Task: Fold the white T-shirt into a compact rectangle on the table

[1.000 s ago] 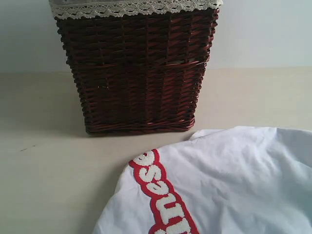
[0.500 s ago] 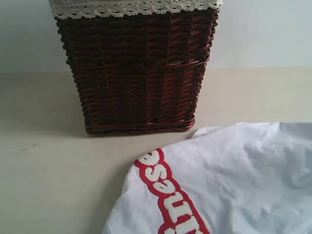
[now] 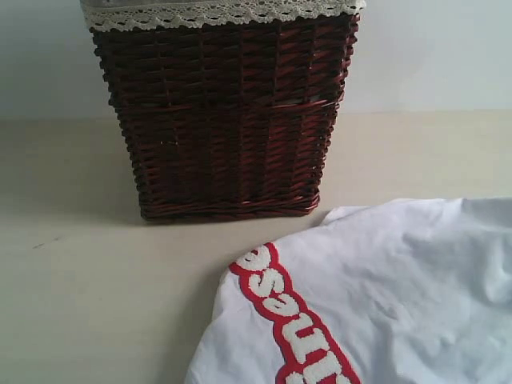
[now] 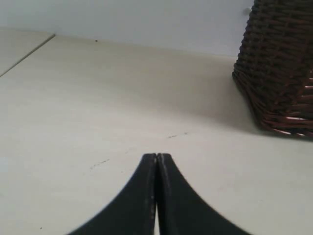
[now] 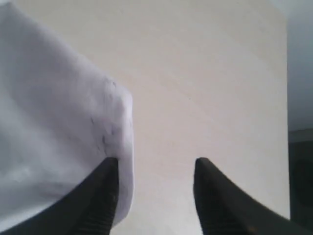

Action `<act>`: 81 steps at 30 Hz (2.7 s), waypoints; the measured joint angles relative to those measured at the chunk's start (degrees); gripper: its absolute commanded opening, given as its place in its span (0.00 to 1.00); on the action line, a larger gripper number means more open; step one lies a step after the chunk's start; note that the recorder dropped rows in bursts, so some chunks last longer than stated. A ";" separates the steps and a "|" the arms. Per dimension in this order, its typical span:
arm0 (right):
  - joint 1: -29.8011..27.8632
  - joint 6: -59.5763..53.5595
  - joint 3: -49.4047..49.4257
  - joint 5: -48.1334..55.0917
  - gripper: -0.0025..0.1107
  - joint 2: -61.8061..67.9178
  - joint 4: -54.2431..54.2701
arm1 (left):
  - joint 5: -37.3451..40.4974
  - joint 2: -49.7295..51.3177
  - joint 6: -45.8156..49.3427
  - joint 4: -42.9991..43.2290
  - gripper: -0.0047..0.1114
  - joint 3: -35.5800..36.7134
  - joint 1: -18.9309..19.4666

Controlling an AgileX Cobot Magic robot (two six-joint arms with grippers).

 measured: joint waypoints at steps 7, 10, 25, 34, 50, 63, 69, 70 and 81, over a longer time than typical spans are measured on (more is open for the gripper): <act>-0.10 17.98 0.00 10.75 0.49 -4.30 0.24 | 0.00 0.00 0.00 0.00 0.04 0.00 0.00; -0.10 22.03 0.00 17.48 0.49 -5.70 0.34 | 0.00 0.00 0.00 0.00 0.04 0.00 0.00; -10.20 23.30 0.00 19.74 0.44 4.14 9.45 | 0.00 0.00 0.00 0.00 0.04 0.00 0.00; -11.61 11.17 0.00 16.76 0.40 7.11 28.11 | 0.00 0.00 0.00 0.00 0.04 0.00 0.00; -11.61 -14.59 0.00 14.43 0.02 15.10 56.21 | 0.00 0.00 0.00 0.00 0.04 0.00 0.00; -11.61 -39.51 0.00 9.67 0.02 4.48 54.36 | 0.00 0.00 0.00 0.00 0.04 0.00 0.00; -11.61 -47.11 0.00 11.28 0.02 -0.96 44.21 | 0.00 0.00 0.00 0.00 0.04 0.00 0.00; -11.61 -47.35 0.00 12.81 0.02 -1.44 41.40 | 0.00 0.00 0.00 0.00 0.04 0.00 0.00; -11.61 -31.51 0.00 17.11 0.47 -1.95 35.09 | 0.00 0.00 0.00 0.00 0.04 0.00 0.00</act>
